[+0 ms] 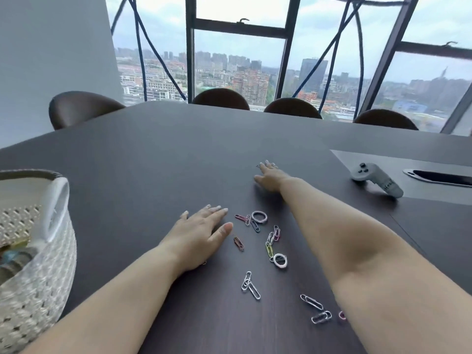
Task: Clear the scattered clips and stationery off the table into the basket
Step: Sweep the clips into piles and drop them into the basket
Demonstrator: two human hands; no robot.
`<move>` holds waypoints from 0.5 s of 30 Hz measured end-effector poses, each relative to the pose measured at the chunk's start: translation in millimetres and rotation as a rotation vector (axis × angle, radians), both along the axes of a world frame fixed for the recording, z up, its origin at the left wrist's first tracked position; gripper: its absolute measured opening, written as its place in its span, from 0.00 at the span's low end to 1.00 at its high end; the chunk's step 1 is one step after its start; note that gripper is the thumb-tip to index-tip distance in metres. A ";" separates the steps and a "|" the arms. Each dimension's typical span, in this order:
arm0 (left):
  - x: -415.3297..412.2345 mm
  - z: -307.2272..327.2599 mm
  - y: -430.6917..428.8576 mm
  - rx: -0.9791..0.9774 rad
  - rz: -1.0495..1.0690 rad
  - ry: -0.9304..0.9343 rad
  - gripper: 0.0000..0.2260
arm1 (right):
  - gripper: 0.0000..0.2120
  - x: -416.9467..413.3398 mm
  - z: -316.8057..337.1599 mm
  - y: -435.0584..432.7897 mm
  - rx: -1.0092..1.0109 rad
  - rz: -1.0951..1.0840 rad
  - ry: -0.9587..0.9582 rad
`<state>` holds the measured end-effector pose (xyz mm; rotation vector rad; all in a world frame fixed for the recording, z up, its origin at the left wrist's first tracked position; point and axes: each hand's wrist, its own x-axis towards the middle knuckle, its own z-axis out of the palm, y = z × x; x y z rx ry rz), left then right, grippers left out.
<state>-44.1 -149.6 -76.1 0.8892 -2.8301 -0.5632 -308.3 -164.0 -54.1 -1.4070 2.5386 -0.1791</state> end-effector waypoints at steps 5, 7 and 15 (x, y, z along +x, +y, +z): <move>2.4 1.1 -4.3 -0.006 -0.003 0.043 0.23 | 0.28 -10.0 -10.0 -19.3 0.056 -0.003 0.035; 2.1 1.0 -3.6 -0.013 -0.001 0.037 0.23 | 0.27 -10.3 -10.6 -14.4 0.053 0.026 0.020; 2.3 6.4 1.9 -0.004 0.004 0.036 0.22 | 0.25 22.3 -0.2 38.6 0.064 0.199 -0.090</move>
